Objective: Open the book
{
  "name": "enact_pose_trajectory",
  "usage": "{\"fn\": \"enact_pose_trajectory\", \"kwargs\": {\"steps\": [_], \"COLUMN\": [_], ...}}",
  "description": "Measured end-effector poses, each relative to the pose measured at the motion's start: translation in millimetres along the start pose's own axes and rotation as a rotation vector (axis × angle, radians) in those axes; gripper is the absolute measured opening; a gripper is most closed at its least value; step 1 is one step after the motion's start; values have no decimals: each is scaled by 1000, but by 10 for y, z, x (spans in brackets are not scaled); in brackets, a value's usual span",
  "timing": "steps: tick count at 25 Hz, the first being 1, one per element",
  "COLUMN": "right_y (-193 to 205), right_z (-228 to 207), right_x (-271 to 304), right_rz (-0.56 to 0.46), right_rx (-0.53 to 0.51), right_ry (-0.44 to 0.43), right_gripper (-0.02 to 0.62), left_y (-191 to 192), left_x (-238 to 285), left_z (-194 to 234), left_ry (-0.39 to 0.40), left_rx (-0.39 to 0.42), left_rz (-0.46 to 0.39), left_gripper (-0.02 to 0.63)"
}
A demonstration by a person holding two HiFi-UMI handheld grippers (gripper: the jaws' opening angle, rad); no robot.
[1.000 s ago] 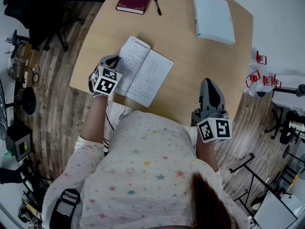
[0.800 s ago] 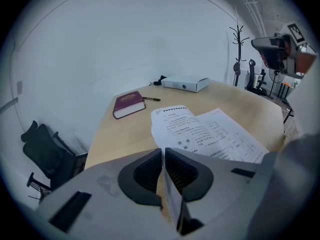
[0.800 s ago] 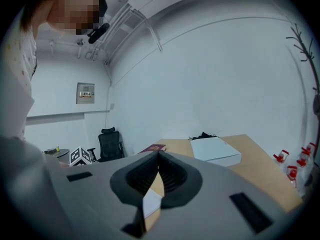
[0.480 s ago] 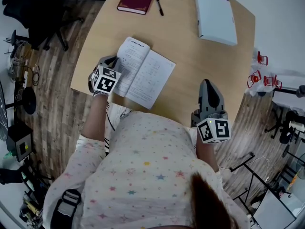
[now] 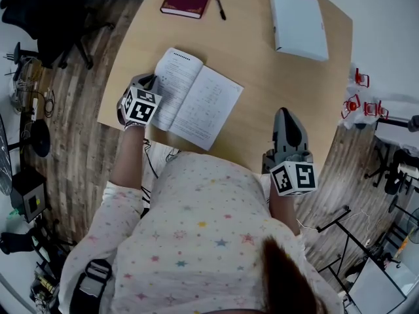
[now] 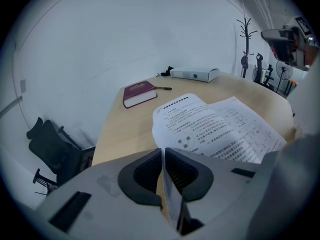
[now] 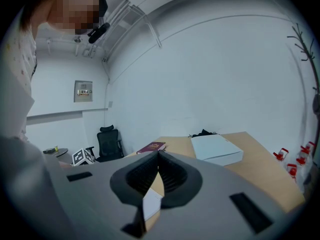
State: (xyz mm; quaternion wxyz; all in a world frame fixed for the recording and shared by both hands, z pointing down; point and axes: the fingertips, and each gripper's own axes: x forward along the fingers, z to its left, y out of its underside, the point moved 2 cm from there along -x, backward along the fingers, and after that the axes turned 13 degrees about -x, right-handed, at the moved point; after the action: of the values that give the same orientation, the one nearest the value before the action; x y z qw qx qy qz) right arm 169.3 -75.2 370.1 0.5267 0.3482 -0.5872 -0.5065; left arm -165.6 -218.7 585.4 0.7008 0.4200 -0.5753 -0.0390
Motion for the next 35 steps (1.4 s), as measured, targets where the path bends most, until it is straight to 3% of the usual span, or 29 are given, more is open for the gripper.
{"fn": "enact_pose_trajectory", "kwargs": {"steps": [35], "right_y": [-36], "right_z": [69], "right_x": [113], "right_rz": [15], "right_rx": [-16], "right_ry": [-33], "right_gripper": [0], "left_y": [189], "left_x": [284], "left_z": [422], "left_ry": [-93], "left_rx": [8], "left_rz": [66], "left_gripper": [23]}}
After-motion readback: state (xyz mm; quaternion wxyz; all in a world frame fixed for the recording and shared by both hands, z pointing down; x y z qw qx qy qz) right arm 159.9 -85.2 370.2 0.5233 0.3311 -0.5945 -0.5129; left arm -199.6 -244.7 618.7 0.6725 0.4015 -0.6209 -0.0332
